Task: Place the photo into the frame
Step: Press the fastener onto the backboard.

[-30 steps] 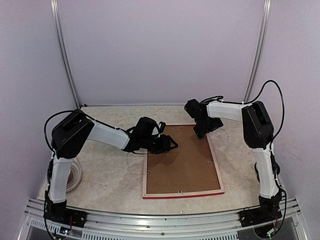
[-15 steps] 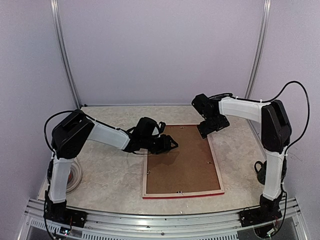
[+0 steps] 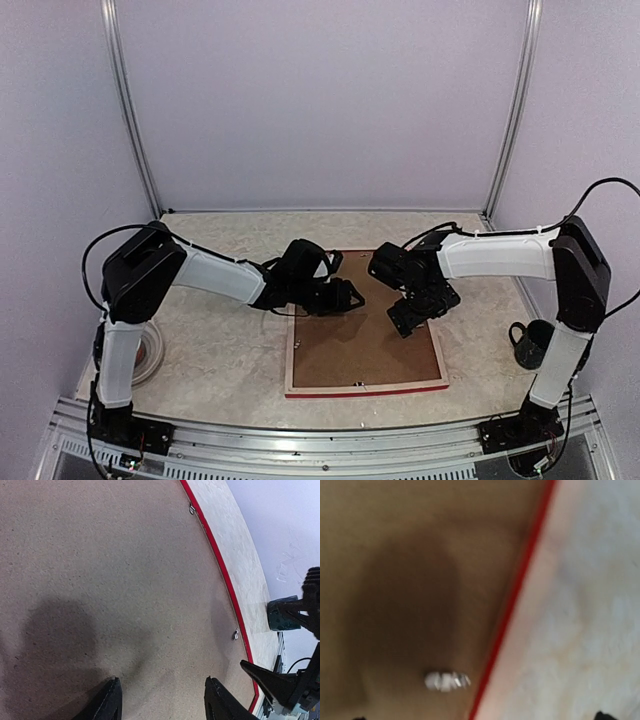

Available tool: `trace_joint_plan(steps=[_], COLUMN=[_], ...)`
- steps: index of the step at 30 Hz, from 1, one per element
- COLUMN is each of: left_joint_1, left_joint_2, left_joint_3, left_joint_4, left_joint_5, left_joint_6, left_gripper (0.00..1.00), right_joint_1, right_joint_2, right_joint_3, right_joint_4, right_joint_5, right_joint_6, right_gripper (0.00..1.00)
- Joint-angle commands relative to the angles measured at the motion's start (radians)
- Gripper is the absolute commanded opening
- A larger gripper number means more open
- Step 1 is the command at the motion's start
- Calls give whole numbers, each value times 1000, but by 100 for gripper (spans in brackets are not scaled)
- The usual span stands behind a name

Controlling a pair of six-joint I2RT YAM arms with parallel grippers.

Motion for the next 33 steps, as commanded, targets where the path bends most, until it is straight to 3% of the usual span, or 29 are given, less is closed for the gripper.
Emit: trace_joint_plan(steps=[1, 16, 33], left_joint_1=[-27, -78, -83], left_joint_2=[-12, 65, 88], left_joint_3=[29, 81, 84], left_joint_4=[-16, 5, 0], left_joint_5=[28, 104, 102], left_joint_6=[9, -13, -16], left_gripper=[56, 56, 56], right_joint_1=[10, -18, -64], right_joint_2=[-113, -57, -16], right_joint_3=[-26, -118, -66], right_joint_4=[-58, -28, 52], right_joint_5=[21, 92, 114], right_joint_6=[121, 163, 114], right_gripper=[99, 99, 99])
